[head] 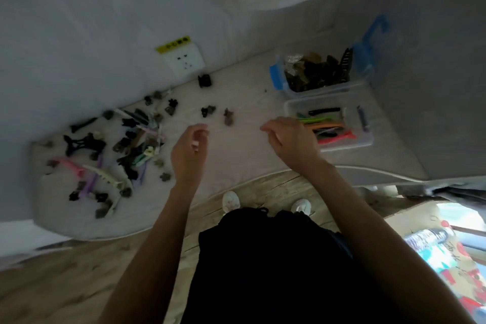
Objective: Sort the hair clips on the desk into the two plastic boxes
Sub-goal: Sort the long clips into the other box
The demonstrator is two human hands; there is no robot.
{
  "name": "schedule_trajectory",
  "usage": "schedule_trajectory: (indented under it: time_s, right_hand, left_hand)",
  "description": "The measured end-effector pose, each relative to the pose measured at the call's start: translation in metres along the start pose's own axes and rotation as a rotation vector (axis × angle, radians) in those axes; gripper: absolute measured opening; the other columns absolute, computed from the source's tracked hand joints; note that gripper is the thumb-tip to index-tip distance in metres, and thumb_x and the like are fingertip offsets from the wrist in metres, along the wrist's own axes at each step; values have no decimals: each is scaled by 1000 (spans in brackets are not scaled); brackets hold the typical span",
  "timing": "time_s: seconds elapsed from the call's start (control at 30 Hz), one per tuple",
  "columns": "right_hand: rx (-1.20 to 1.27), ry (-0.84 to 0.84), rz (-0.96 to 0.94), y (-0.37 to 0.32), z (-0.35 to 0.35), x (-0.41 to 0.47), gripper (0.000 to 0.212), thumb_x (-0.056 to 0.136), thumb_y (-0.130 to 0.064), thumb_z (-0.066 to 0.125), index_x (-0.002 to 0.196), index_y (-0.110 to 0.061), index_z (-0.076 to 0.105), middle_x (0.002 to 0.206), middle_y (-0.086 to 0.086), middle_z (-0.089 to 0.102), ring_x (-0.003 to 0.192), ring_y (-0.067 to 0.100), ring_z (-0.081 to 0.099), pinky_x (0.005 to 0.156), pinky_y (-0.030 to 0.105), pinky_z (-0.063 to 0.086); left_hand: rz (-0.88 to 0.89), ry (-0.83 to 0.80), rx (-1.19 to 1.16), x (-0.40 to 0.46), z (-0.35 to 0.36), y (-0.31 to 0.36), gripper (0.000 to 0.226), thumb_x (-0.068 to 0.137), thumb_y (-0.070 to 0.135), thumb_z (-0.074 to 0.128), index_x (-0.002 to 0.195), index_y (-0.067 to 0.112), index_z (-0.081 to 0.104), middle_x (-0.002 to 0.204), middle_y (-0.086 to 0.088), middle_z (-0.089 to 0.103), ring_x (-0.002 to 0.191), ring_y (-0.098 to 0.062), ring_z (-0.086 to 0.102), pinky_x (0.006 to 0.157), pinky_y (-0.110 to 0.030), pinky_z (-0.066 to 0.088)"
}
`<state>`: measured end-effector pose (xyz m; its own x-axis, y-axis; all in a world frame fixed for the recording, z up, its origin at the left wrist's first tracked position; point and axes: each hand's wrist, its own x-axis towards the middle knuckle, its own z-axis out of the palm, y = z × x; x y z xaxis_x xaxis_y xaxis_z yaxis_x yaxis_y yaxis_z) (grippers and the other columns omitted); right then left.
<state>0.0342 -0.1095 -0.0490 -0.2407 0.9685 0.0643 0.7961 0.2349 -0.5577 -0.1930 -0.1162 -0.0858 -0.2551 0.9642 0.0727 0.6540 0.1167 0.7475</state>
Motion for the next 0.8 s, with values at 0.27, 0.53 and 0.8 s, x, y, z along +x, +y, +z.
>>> schedule_trajectory:
  time_s: [0.27, 0.53, 0.8]
  right_hand:
    - [12, -469, -121, -89, 111, 45, 29, 95, -15, 41, 121, -17, 55, 128, 5, 50, 116, 23, 47, 89, 33, 43]
    - [-202, -365, -197, -152, 173, 101, 41, 95, -16, 39, 136, -17, 41, 135, 10, 46, 117, 29, 42, 96, 36, 35]
    - [-187, -434, -123, -165, 190, 135, 40, 94, -13, 43, 134, -19, 46, 133, 13, 45, 113, 30, 49, 86, 38, 46]
  left_hand:
    - [-193, -225, 577, -3, -97, -127, 22, 80, 24, 61, 99, 14, 57, 94, -11, 63, 89, -35, 59, 73, -38, 45]
    - [-36, -282, 797, 12, -106, -149, 27, 87, 44, 53, 103, 24, 59, 97, -1, 66, 98, -27, 54, 83, -37, 36]
    - [37, -315, 518, 24, -114, -147, 17, 88, 26, 52, 97, 20, 65, 89, -4, 67, 91, -26, 53, 78, -35, 36]
